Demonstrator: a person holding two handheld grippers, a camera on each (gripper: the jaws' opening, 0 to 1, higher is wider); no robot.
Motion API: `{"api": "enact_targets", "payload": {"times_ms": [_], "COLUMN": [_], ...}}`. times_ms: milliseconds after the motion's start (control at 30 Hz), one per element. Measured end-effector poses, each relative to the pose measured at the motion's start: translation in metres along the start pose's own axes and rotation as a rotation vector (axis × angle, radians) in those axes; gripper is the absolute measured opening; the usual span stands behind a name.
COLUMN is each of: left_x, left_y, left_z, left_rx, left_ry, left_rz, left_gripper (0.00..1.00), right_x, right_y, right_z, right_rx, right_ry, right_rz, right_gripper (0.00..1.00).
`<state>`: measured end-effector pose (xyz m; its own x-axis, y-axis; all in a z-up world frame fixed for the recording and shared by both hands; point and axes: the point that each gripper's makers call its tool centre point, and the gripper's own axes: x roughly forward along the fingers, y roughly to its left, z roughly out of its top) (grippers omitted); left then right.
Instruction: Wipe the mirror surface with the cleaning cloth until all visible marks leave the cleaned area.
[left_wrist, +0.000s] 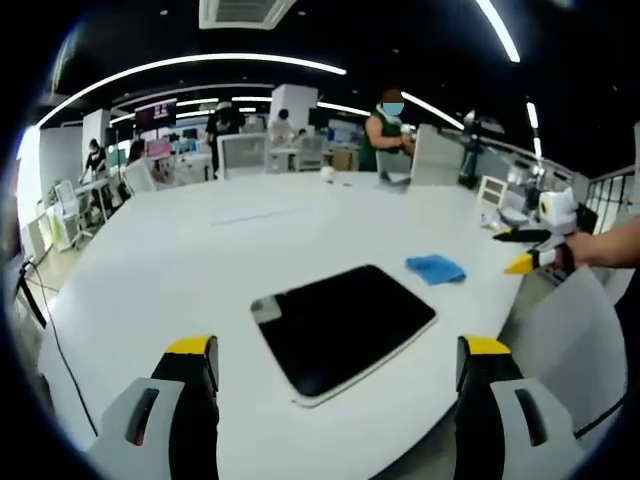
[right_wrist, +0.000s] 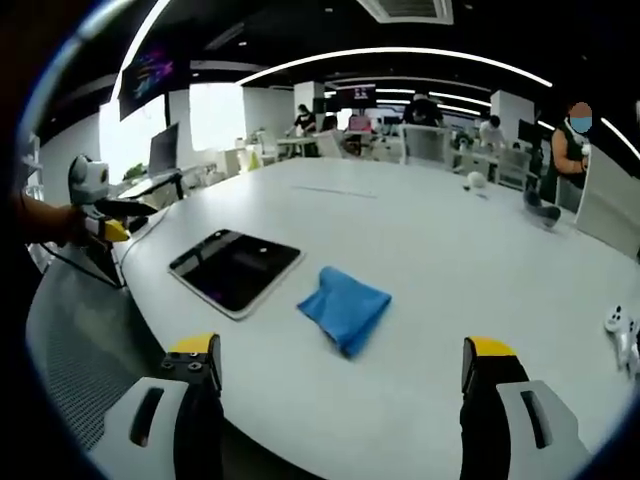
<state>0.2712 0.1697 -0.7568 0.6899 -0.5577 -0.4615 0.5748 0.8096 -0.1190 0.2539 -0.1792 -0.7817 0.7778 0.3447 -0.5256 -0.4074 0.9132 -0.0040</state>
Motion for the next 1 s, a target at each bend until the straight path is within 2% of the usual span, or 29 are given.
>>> {"api": "enact_targets", "payload": {"times_ms": [400,500,1000], "left_x": [-0.004,-0.001,0.0], "left_y": [0.011,0.013,0.01], "left_z": [0.011,0.005,0.006], "left_rx": [-0.02,0.005,-0.019], "left_ry": [-0.022,0.013,-0.006], "left_rz": [0.001,0.011,-0.001], "left_gripper": [0.99,0.99,0.99], "right_x": [0.002,0.003,0.004], "right_y": [0.003,0.003,0.001], "right_z": [-0.005,-0.006,0.002], "right_rx": [-0.002,-0.004,-0.021], "right_ry": [0.015,0.023,-0.002], "right_rz": [0.009,0.013,0.012], "right_gripper": [1.0,1.0,1.0]}}
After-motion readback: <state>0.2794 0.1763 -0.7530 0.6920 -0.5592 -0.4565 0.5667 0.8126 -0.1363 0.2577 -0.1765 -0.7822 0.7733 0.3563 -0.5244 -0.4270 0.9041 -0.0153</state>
